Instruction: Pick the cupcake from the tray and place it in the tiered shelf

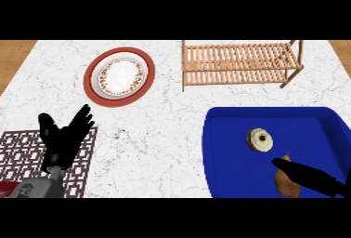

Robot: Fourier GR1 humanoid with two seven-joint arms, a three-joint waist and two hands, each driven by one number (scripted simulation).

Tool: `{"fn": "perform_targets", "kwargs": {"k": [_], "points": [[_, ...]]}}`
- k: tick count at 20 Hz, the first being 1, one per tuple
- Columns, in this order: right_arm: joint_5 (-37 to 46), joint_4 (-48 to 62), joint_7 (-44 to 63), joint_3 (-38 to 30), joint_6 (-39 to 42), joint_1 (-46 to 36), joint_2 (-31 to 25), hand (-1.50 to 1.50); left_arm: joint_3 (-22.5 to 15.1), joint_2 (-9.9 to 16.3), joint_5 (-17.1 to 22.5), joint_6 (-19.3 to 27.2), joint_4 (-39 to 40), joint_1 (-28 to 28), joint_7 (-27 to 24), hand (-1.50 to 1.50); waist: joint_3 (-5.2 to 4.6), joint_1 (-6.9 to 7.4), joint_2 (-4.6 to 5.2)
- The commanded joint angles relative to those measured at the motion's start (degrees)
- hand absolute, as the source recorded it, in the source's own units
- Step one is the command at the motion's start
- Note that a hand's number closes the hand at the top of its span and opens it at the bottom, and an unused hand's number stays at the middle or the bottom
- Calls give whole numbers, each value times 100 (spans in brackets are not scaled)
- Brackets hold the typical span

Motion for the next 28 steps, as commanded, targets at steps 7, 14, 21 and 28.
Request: {"fn": "perform_targets", "kwargs": {"k": [7,14,21,28], "points": [[457,1272,1548,-76,1246,-1613,597,-150,106,24,17,-21,99,-6,335,0,-11,-98,-9],[1121,1845,1779,86,948,-1575,1147,-150,181,-74,-25,-102,253,129,14,0,-12,-162,-17],[1192,2318,1691,-48,958,-1688,1156,-150,202,12,-2,-84,-295,259,393,0,-1,-126,-30],[1193,2775,1833,36,841,-2061,1158,-150,157,-202,-231,8,82,70,233,0,-7,-154,-12]]}}
